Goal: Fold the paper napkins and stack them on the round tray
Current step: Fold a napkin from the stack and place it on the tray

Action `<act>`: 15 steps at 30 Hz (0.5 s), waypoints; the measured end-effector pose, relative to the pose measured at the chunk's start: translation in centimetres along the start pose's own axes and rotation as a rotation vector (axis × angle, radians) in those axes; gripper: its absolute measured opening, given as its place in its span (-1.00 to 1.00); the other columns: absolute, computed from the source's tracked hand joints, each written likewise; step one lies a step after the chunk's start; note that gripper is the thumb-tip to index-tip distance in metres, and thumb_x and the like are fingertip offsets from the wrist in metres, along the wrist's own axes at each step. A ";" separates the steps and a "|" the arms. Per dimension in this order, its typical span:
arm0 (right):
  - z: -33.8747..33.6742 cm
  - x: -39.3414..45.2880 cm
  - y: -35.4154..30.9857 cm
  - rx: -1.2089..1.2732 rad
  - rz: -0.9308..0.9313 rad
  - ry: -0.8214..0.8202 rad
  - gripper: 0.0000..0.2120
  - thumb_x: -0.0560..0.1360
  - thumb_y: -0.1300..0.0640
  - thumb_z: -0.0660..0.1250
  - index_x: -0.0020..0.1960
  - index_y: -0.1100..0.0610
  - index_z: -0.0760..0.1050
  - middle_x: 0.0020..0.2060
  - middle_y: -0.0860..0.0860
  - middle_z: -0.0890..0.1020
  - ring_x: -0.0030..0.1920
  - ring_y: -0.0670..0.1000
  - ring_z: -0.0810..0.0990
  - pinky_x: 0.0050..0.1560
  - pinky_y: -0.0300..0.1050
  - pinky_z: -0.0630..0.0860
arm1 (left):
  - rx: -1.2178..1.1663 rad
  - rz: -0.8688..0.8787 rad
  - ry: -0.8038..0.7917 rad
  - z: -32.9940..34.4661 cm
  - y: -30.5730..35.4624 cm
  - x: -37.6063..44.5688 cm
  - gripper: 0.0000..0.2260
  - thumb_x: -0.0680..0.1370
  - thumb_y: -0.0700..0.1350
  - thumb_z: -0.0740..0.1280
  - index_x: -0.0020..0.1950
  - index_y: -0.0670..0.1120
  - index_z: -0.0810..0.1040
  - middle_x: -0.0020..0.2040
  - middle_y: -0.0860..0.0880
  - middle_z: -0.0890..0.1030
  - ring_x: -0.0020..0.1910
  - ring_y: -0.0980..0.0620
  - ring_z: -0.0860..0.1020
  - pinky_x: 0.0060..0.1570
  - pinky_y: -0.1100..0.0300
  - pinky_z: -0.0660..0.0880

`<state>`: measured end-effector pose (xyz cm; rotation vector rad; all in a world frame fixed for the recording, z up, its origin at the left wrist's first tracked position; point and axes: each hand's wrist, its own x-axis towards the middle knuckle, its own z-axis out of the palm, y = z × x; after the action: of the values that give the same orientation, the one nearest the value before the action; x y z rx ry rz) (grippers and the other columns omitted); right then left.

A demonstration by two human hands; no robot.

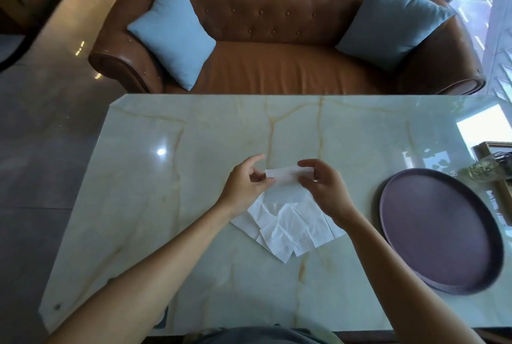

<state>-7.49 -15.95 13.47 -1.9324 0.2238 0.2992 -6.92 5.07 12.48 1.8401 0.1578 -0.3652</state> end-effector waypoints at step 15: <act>-0.1 0.1 -2.2 -0.410 -0.222 -0.087 -0.95 0.55 0.13 0.40 -0.06 0.04 0.65 -0.12 -0.14 0.68 -0.06 -0.14 0.64 -0.02 -0.27 0.49 | 0.317 0.201 -0.087 -1.8 0.4 -0.8 -0.96 0.58 -0.07 0.39 -0.05 0.04 0.64 -0.10 0.18 0.65 -0.12 0.13 0.59 -0.09 0.27 0.48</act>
<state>-6.75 -15.19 15.44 -2.3177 -0.1211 0.2962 -7.28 6.77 13.54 2.1261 -0.1529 -0.3431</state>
